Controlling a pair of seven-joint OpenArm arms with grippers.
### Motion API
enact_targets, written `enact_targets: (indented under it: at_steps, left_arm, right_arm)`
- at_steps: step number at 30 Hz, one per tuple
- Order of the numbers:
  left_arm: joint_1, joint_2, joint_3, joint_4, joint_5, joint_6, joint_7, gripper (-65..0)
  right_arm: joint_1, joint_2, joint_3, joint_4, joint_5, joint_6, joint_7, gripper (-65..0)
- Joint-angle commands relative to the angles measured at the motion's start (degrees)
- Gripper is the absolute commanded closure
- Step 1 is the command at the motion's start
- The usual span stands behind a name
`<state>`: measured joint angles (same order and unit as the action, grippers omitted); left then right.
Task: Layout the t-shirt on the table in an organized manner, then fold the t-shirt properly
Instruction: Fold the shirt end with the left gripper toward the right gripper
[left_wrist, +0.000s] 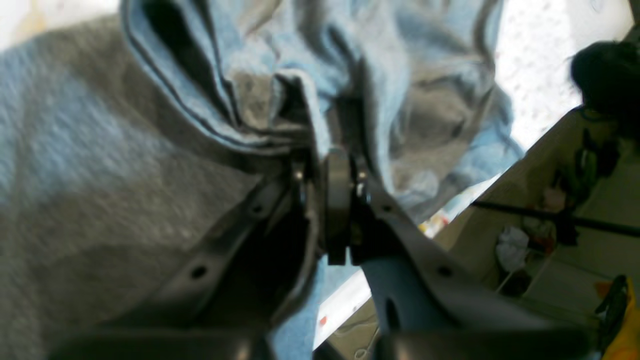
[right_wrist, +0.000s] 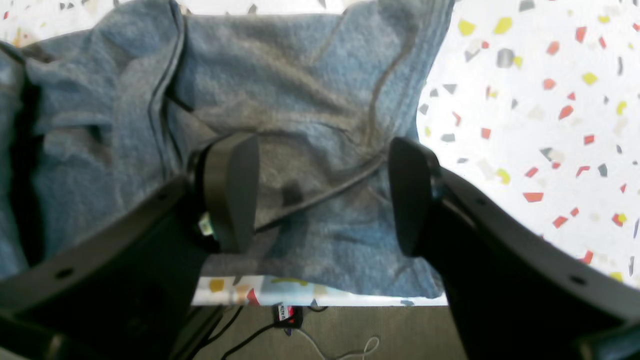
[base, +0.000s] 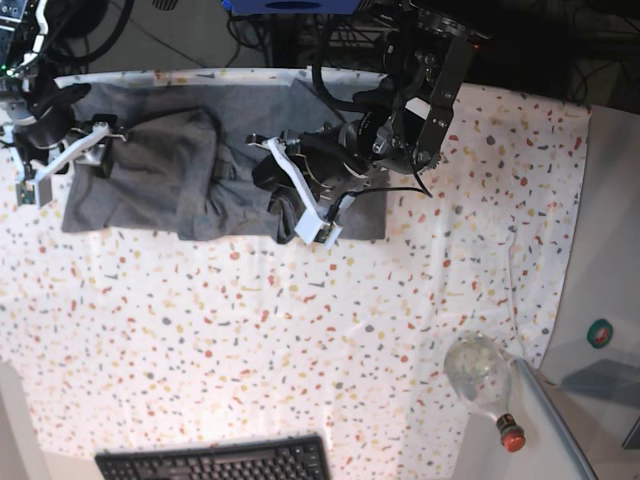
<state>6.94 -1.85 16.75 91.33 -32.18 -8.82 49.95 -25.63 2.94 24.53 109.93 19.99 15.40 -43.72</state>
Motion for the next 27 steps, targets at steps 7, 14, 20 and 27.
enact_targets:
  at_steps: [7,14,20,27]
  left_arm:
    - [-2.5,0.2,0.5,-1.4,-1.1,-0.3,-0.9,-22.7]
    - [-5.8,-0.6,9.4,-2.8,-1.2,-0.3,-0.9,-40.6]
    - [-10.5,-0.4,16.3,-2.8,-1.6,-0.5,-0.9,-42.5]
    - [-14.4,-1.6,22.1,0.2,-1.6,-0.4,-0.9,-37.0]
  right_arm:
    - [0.0,0.4,0.3,1.1,0.4,0.0,1.0,-37.8]
    - [0.0,0.5,0.3,1.1,0.4,0.0,1.1,-37.8]
    - [0.0,0.5,0.3,1.1,0.4,0.0,1.1,-37.8]
    - [0.7,0.6,0.4,1.8,0.5,0.0,1.3,-37.7]
